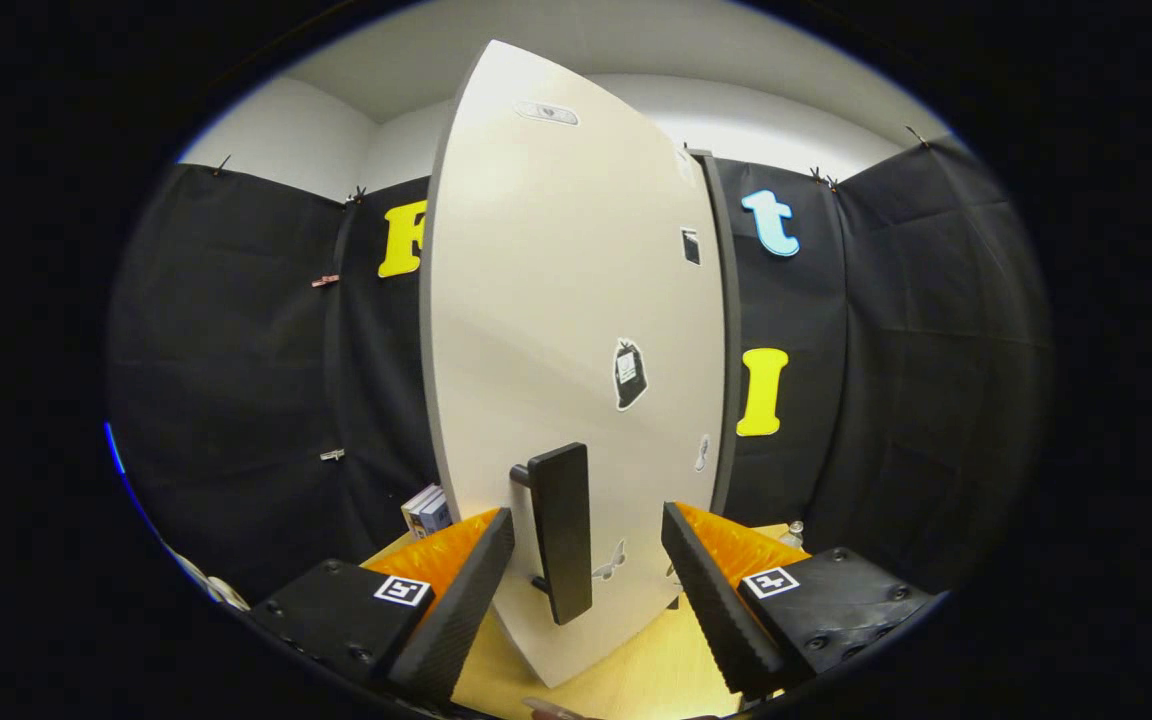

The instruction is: Open the shoe cabinet door, grab the shoes and put them into the shoe cabinet, then close the shoe cabinet door.

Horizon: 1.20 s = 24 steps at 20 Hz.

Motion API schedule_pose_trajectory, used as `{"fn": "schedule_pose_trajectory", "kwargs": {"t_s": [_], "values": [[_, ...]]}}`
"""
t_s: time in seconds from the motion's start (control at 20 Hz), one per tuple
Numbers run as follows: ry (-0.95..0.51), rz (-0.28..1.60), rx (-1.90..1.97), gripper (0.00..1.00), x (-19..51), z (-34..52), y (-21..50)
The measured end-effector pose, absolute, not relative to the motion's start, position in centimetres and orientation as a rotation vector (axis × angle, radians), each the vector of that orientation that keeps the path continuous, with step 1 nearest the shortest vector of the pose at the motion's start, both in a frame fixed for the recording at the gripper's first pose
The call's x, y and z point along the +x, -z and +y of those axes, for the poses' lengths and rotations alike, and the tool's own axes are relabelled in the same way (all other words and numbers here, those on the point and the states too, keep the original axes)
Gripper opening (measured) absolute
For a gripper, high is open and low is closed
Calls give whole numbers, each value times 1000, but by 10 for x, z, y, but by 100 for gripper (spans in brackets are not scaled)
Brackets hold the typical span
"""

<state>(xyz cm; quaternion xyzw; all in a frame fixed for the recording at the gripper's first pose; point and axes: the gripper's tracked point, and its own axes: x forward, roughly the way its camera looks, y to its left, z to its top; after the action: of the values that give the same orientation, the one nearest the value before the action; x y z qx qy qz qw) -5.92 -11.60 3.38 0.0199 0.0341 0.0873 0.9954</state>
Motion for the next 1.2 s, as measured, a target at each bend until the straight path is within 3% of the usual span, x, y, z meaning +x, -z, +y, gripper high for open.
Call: {"fn": "schedule_pose_trajectory", "kwargs": {"t_s": [1.2], "values": [[-170, 52, -8, 97, -48, -60, -33]]}}
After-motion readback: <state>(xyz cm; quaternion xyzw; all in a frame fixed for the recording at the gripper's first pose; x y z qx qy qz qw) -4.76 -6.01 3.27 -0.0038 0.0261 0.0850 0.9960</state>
